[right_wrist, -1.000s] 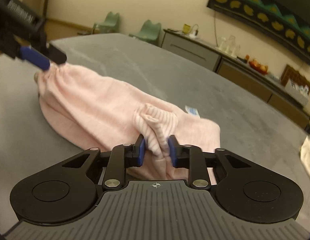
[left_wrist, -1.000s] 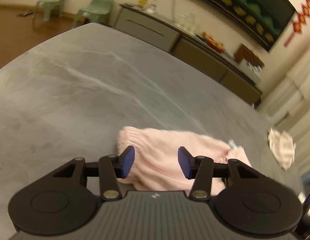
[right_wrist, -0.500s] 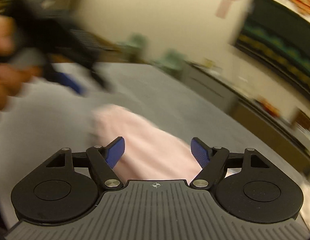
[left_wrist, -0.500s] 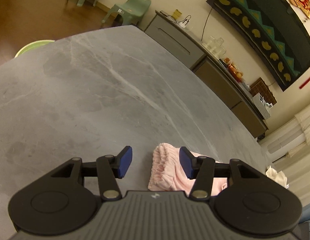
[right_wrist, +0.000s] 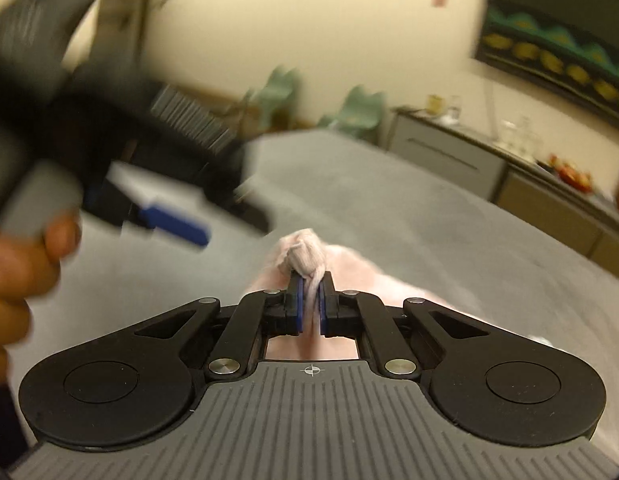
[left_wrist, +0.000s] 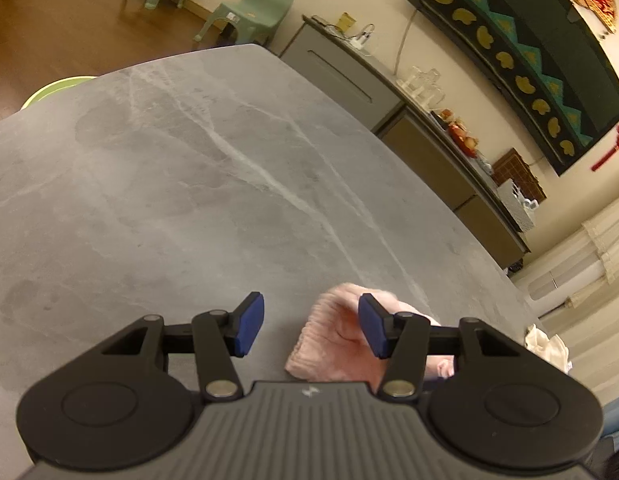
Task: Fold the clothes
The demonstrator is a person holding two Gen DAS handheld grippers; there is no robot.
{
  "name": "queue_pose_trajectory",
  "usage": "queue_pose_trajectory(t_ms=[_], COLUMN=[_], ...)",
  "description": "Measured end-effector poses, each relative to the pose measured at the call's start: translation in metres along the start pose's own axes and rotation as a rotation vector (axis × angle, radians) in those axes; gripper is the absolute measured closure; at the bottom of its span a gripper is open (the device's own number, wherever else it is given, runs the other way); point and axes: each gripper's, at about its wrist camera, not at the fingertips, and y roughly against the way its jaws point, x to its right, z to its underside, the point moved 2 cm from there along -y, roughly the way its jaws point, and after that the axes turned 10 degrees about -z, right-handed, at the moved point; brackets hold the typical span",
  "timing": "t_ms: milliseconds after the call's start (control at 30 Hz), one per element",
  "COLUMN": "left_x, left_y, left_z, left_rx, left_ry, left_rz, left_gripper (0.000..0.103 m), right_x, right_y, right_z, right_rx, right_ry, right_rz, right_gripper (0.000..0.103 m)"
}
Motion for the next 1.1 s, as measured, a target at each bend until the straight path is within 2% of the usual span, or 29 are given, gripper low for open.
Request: queue_pose_trajectory(t_ms=[100, 167, 233, 300, 400, 467, 533, 600, 667, 767, 867, 933, 1033, 1100], left_x=[0.011, 0.02, 0.033, 0.049, 0.073, 0.089, 0.105, 0.124, 0.142, 0.156, 0.159, 0.156, 0.152, 0.147], left_y=[0.002, 0.002, -0.001, -0.002, -0.002, -0.003, -0.003, 0.002, 0.004, 0.0, -0.014, -0.023, -0.025, -0.019], left_z=[0.004, 0.007, 0.014, 0.024, 0.041, 0.052, 0.064, 0.084, 0.107, 0.134, 0.145, 0.143, 0.132, 0.115], left_rx=[0.006, 0.01, 0.004, 0.003, 0.004, 0.005, 0.006, 0.04, 0.075, 0.101, 0.118, 0.102, 0.093, 0.102], left_ry=[-0.026, -0.05, -0.088, -0.168, -0.307, -0.4, -0.493, -0.643, -0.796, -0.947, -1.02, -1.034, -0.993, -0.896], left_rz=[0.022, 0.041, 0.055, 0.082, 0.13, 0.162, 0.194, 0.21, 0.199, 0.168, 0.099, 0.063, 0.065, 0.089], left_gripper=[0.05, 0.05, 0.048, 0.048, 0.048, 0.046, 0.04, 0.034, 0.034, 0.034, 0.039, 0.07, 0.076, 0.077], right_x=[0.044, 0.081, 0.115, 0.142, 0.164, 0.165, 0.169, 0.173, 0.177, 0.189, 0.192, 0.191, 0.192, 0.191], right_y=[0.044, 0.069, 0.082, 0.078, 0.069, 0.068, 0.068, 0.068, 0.069, 0.064, 0.065, 0.067, 0.065, 0.065], right_z=[0.001, 0.014, 0.039, 0.068, 0.1, 0.108, 0.108, 0.109, 0.111, 0.105, 0.109, 0.11, 0.108, 0.105], right_rx=[0.08, 0.114, 0.11, 0.084, 0.079, 0.097, 0.114, 0.118, 0.123, 0.124, 0.125, 0.129, 0.137, 0.149], right_ry=[-0.171, -0.318, -0.468, -0.624, -0.801, -0.851, -0.881, -0.902, -0.923, -0.949, -0.963, -0.969, -0.958, -0.923], right_rz=[0.035, 0.073, 0.11, 0.113, 0.054, 0.014, -0.021, -0.039, -0.057, -0.079, -0.099, -0.116, -0.143, -0.153], right_gripper=[0.098, 0.098, 0.098, 0.098, 0.097, 0.097, 0.097, 0.097, 0.096, 0.096, 0.095, 0.095, 0.095, 0.095])
